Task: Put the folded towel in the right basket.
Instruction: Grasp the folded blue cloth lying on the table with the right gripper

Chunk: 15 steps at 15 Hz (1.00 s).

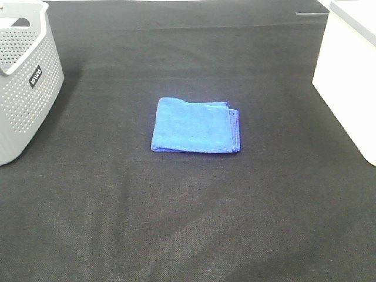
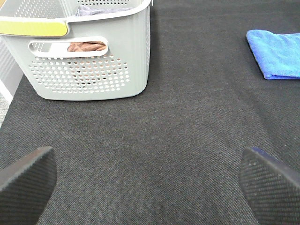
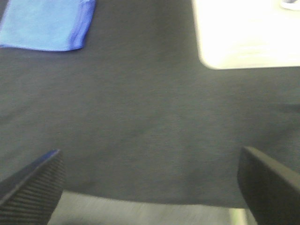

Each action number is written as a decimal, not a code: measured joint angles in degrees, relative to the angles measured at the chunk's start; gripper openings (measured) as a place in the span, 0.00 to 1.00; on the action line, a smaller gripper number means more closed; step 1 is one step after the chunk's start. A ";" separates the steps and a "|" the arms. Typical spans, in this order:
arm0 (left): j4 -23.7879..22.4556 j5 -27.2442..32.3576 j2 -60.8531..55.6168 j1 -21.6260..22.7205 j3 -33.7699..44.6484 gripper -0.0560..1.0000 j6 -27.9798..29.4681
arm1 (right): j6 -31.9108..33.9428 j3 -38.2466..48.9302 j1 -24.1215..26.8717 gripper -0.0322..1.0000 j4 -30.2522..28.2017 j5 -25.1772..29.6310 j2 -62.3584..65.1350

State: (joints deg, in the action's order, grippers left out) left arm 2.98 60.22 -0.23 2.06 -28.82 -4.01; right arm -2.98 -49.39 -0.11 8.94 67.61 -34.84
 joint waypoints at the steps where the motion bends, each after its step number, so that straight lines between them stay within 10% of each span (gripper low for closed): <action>1: 0.00 0.00 0.00 0.00 0.00 0.99 0.00 | 0.00 -6.36 0.00 0.96 1.78 1.32 -7.85; 15: 0.00 0.00 0.00 0.00 0.00 0.99 0.00 | -3.04 -47.15 -11.29 0.96 24.24 -8.77 -87.03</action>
State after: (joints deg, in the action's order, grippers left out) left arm 2.98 60.22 -0.23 2.06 -28.82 -4.01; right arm -6.02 -96.54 -11.40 33.17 58.84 -121.87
